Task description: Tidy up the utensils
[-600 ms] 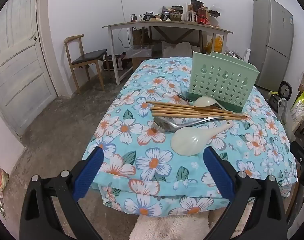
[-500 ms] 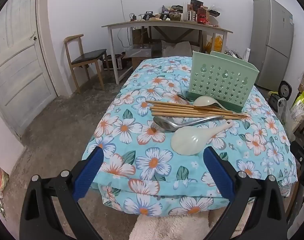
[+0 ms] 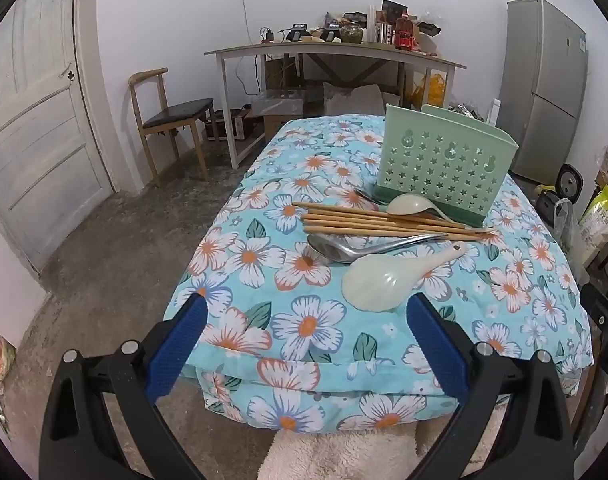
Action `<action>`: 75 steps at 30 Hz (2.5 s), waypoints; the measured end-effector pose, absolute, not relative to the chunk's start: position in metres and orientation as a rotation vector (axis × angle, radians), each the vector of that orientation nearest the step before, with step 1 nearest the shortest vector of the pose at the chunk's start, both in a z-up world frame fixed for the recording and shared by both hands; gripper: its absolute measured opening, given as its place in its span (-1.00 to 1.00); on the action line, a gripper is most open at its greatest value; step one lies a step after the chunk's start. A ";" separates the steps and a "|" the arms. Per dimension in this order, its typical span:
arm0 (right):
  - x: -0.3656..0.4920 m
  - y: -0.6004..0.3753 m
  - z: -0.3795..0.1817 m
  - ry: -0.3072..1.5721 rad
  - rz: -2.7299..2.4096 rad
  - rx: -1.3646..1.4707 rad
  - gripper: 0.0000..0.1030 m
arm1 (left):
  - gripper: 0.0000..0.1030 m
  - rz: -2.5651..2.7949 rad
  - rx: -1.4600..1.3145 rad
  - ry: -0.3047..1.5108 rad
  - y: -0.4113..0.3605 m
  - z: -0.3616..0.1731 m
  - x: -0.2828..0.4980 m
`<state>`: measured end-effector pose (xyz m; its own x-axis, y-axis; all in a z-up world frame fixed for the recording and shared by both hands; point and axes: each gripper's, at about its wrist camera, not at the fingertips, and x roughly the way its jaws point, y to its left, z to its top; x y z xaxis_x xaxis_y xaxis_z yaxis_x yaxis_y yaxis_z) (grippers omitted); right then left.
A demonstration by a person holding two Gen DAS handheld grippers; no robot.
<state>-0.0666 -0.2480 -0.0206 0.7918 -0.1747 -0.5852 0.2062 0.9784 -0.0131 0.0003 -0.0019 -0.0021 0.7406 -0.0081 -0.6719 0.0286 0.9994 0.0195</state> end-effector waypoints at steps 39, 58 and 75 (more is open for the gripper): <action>-0.068 -0.248 -0.019 0.622 -0.205 0.054 0.85 | 0.89 -0.024 0.020 0.739 0.001 0.001 -0.001; -0.069 -0.249 -0.020 0.622 -0.204 0.056 0.85 | 0.89 -0.025 0.018 0.741 0.001 0.001 -0.001; -0.069 -0.246 -0.027 0.628 -0.192 0.066 0.85 | 0.89 -0.013 0.038 0.762 -0.005 -0.008 0.010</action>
